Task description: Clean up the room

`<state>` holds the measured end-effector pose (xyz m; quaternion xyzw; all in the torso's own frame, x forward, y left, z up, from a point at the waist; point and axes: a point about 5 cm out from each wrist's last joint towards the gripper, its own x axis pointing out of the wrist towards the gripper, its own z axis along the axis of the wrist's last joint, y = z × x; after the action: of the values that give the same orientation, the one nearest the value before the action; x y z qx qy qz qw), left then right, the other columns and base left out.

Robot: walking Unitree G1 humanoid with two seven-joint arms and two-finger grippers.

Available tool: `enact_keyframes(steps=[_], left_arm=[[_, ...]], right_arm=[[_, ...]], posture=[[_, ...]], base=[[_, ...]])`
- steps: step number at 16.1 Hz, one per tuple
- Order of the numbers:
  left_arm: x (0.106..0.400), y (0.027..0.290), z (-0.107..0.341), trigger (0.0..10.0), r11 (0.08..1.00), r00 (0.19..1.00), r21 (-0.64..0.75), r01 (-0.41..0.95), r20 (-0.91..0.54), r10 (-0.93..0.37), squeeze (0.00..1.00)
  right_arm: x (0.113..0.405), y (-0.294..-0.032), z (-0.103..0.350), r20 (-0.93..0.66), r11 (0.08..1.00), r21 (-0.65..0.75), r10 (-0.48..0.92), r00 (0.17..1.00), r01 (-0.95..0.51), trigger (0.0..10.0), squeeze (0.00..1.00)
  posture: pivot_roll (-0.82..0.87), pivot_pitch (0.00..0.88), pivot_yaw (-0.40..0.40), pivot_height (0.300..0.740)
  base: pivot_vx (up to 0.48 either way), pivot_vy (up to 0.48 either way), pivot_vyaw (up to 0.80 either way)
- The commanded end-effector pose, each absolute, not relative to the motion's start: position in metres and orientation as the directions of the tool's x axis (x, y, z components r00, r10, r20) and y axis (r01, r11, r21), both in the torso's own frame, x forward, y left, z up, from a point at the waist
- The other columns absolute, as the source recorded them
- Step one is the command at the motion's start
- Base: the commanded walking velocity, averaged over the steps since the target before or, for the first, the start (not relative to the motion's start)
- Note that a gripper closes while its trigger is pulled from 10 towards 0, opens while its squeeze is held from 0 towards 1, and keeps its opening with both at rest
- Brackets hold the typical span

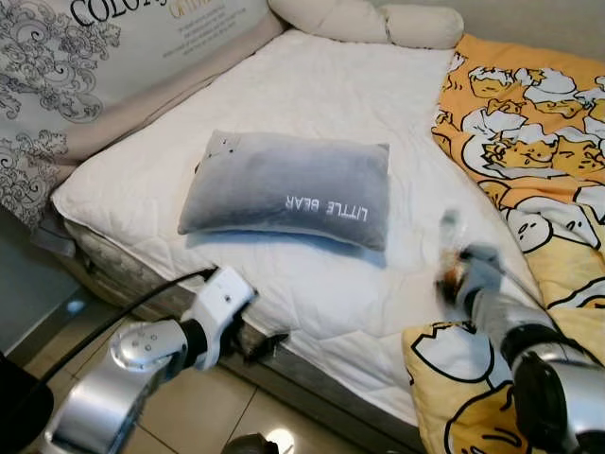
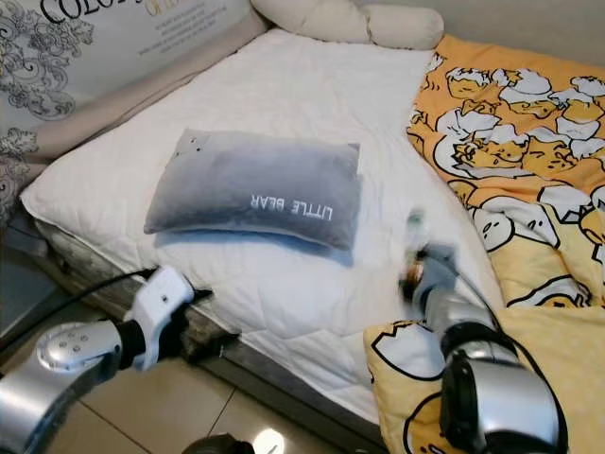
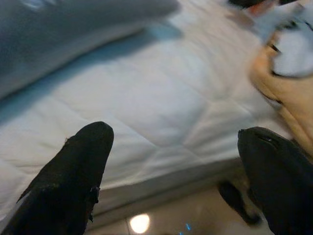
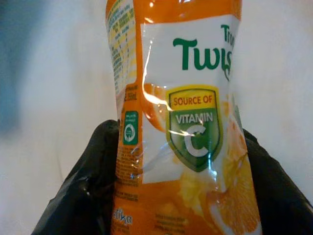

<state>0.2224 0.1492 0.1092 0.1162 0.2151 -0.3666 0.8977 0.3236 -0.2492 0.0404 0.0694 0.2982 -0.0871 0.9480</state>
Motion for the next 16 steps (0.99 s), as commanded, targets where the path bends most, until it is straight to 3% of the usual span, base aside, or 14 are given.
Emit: enact_keyframes(steps=[1, 3, 4, 5, 9, 12, 16], left_arm=[[0.226, 0.156, 0.112, 10.0, 0.742, 0.693, 0.096, 0.664, -0.453, -0.561, 0.0], [0.231, 0.157, 0.115, 10.0, 0.803, 0.768, 0.126, 0.583, -0.406, -0.494, 0.0], [0.234, 0.157, 0.119, 10.0, 0.839, 0.816, 0.143, 0.525, -0.366, -0.448, 0.0], [0.236, 0.156, 0.121, 10.0, 0.869, 0.848, 0.143, 0.473, -0.339, -0.406, 0.0], [0.234, 0.152, 0.116, 10.0, 0.932, 0.902, 0.11, 0.347, -0.312, -0.299, 0.0], [0.231, 0.178, 0.117, 10.0, 0.975, 0.956, 0.168, 0.142, -0.278, -0.091, 0.0], [0.236, 0.188, 0.118, 10.0, 0.975, 0.971, 0.211, 0.066, -0.238, -0.014, 0.0]], right_arm=[[0.332, -0.255, 0.056, -0.486, 0.971, 0.108, -0.137, 0.863, 0.215, 0.0, 0.0], [0.33, -0.256, 0.07, -0.361, 0.962, 0.155, -0.155, 0.92, 0.223, 0.0, 0.0], [0.323, -0.248, 0.087, -0.229, 0.968, 0.166, -0.149, 0.962, 0.19, 3.0, 0.0], [0.314, -0.24, 0.095, -0.189, 0.966, 0.192, -0.138, 0.972, 0.174, 10.0, 0.0], [0.288, -0.213, 0.1, -0.091, 0.994, 0.103, -0.011, 0.996, 0.021, 10.0, 0.0], [0.254, -0.175, 0.093, -0.151, 0.995, 0.063, 0.081, 0.985, -0.072, 10.0, 0.0], [0.253, -0.155, 0.095, -0.151, 0.987, 0.103, 0.14, 0.979, -0.125, 10.0, 0.0]], posture=[[0.01, 0.0, 0.048, 0.74], [-0.03, 0.0, 0.066, 0.74], [-0.04, 0.0, 0.071, 0.74], [-0.05, 0.0, 0.073, 0.74], [-0.05, 0.0, 0.063, 0.74], [-0.04, 0.0, 0.066, 0.74], [-0.03, 0.0, 0.069, 0.74]], base=[[0.0, 0.0, 0.0], [0.0, 0.0, 0.0], [0.0, 0.0, 0.0], [0.0, 0.0, 0.0], [0.0, 0.0, 0.35], [0.0, 0.0, 0.8], [0.0, 0.0, 0.8]])
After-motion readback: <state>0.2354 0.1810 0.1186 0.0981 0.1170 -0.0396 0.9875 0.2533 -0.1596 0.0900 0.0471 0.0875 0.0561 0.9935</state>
